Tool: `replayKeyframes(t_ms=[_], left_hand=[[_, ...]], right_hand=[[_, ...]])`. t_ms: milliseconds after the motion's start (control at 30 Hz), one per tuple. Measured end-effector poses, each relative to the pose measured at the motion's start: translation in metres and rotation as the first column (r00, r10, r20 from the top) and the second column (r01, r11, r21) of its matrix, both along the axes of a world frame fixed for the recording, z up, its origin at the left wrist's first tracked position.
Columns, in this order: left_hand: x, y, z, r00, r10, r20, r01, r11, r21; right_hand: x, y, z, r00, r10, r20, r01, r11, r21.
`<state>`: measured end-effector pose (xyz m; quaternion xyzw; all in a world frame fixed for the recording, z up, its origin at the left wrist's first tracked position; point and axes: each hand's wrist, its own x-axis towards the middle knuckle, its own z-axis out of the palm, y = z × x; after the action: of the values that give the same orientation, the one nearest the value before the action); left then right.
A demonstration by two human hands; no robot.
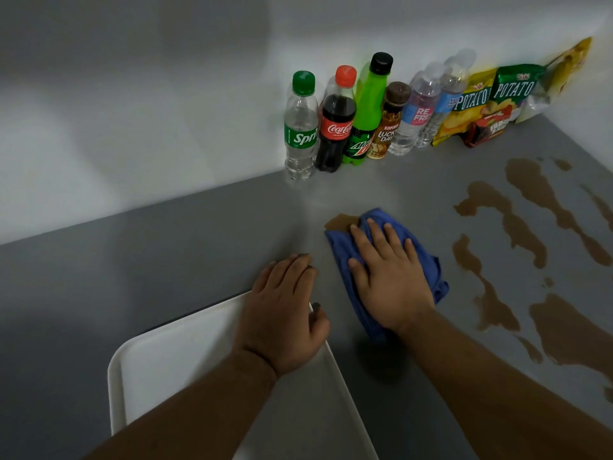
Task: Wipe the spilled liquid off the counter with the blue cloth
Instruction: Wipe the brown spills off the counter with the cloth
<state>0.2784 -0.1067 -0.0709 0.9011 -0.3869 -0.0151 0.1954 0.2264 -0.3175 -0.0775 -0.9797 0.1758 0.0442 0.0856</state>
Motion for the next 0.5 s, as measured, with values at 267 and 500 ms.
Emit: replayKeyframes(t_ms=[267,500], left_hand=[[0.001,0.000,0.000,0.999,0.005,-0.036,-0.005,1.000,0.001],[0.001,0.000,-0.001,1.000,0.005,-0.028,-0.005,1.000,0.000]], right_hand=[[-0.036,0.039,-0.005,0.999,0.038,0.022,-0.039,0.998,0.050],[0.026,0.001,0.001,0.998,0.035,0.060,-0.039,0.997,0.065]])
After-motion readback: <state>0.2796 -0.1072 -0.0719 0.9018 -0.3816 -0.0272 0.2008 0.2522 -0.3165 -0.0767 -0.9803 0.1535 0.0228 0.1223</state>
